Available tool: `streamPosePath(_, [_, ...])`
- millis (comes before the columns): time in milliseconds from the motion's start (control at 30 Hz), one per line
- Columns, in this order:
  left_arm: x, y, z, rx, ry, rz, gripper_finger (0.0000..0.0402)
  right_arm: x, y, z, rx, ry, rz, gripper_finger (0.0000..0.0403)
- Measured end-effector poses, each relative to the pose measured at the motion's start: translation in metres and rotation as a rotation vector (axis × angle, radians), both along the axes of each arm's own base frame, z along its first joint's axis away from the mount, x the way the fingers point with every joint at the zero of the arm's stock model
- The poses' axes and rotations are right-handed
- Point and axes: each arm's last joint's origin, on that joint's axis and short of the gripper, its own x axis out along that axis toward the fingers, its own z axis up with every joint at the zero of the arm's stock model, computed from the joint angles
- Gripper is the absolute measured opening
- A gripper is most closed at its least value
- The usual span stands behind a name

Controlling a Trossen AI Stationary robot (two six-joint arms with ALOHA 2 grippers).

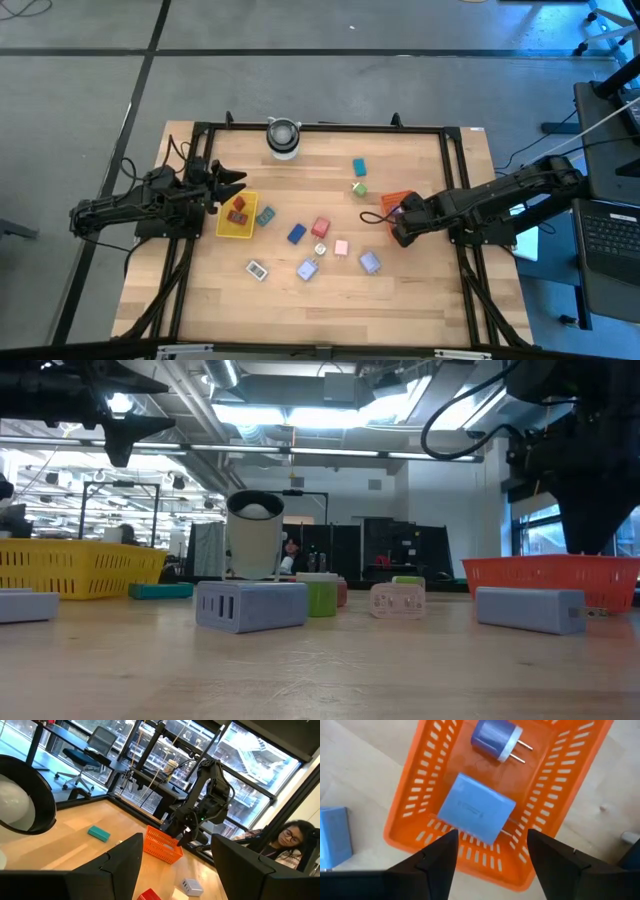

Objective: Pick & Place Office items
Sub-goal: Put the top green charger adapter into the orange basket

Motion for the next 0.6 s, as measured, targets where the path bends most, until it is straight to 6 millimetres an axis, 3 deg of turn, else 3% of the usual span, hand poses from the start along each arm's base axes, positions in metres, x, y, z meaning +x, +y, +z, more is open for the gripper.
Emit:
streamPosePath(233, [0.0,0.0,0.002,0.001,-0.025,0.0,0.023,0.004,-0.001,0.007,-0.059,-0.041,0.0,0.024])
streamPosePath(600, [-0.002,-0.003,0.017,0.16,-0.144,-0.047,0.023,0.039,-0.015,0.086,-0.281,-0.315,0.066,0.024])
